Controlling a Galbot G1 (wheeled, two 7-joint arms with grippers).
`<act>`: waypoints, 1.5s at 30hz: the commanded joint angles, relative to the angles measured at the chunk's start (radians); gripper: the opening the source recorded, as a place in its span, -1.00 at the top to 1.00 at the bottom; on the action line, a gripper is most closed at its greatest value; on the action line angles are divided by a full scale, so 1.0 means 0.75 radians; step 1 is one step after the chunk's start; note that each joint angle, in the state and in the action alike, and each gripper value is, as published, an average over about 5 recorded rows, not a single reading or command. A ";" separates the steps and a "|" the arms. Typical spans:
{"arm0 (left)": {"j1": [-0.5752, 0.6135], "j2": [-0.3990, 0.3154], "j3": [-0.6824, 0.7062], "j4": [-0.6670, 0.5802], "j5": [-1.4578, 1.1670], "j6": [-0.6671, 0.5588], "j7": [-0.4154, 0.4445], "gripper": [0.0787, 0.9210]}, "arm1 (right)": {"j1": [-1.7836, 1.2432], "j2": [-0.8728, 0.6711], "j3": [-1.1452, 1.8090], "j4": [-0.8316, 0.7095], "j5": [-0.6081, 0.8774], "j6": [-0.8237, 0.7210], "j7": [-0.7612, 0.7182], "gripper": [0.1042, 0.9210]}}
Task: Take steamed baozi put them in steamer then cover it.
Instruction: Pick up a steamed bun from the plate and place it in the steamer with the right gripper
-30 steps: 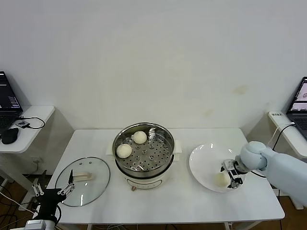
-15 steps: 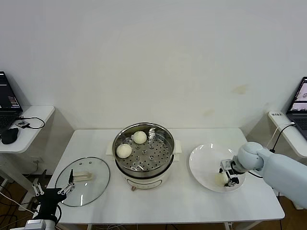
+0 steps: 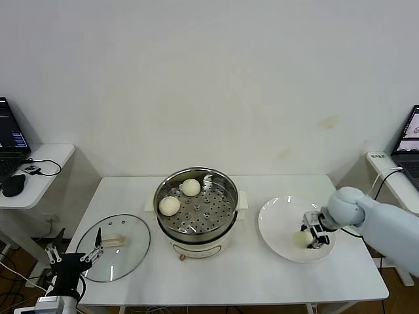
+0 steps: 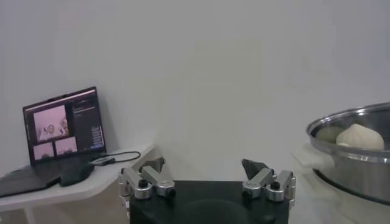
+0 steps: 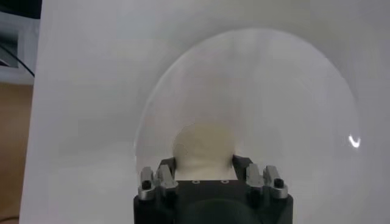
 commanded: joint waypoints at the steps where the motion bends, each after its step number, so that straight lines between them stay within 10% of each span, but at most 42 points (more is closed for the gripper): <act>1: -0.003 0.002 -0.001 -0.002 -0.003 0.000 0.000 -0.77 | 0.325 -0.037 -0.090 0.050 0.143 -0.008 -0.015 -0.18; 26: -0.019 0.006 -0.010 -0.004 -0.009 -0.001 -0.001 -0.77 | 0.899 0.592 -0.440 0.001 0.576 -0.070 0.095 -0.19; 45: 0.001 -0.015 -0.061 0.004 -0.020 -0.010 -0.003 -0.77 | 0.736 0.964 -0.624 -0.201 0.427 0.319 0.118 -0.20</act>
